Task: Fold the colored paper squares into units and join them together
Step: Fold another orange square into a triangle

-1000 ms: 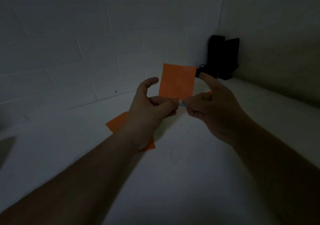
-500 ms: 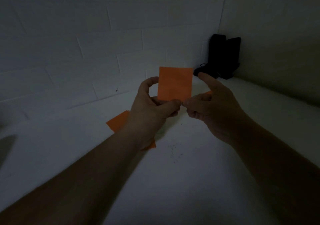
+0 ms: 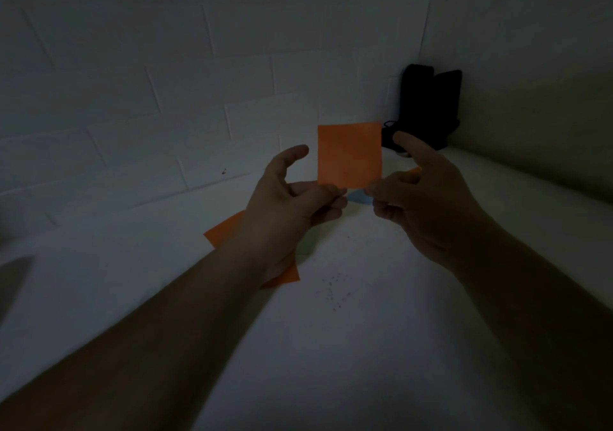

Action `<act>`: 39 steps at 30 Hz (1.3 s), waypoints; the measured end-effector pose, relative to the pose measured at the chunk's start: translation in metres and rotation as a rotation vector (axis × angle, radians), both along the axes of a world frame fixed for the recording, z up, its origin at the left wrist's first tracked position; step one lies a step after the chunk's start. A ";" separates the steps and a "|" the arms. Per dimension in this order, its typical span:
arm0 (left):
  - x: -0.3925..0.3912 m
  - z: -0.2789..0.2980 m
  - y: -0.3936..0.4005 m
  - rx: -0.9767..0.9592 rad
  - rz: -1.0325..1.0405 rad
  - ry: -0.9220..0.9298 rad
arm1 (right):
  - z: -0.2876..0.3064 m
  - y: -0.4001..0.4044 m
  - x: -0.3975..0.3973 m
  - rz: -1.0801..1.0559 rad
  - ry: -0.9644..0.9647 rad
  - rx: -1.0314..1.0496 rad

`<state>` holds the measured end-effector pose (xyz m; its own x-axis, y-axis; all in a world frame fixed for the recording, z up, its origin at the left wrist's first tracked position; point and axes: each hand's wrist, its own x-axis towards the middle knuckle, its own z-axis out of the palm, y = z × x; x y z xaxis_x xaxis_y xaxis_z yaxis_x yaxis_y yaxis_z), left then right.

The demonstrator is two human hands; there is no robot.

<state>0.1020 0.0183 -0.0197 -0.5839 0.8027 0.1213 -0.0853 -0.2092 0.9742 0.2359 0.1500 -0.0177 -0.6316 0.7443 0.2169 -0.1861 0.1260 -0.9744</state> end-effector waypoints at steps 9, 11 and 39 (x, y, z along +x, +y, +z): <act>-0.004 -0.001 -0.002 0.023 0.000 0.044 | 0.001 0.002 0.003 0.050 -0.017 -0.003; -0.006 -0.002 -0.002 0.017 0.023 0.063 | 0.003 0.001 0.006 0.068 -0.040 -0.003; 0.000 0.000 -0.002 -0.133 -0.225 -0.309 | -0.008 -0.006 0.002 -0.101 -0.105 0.570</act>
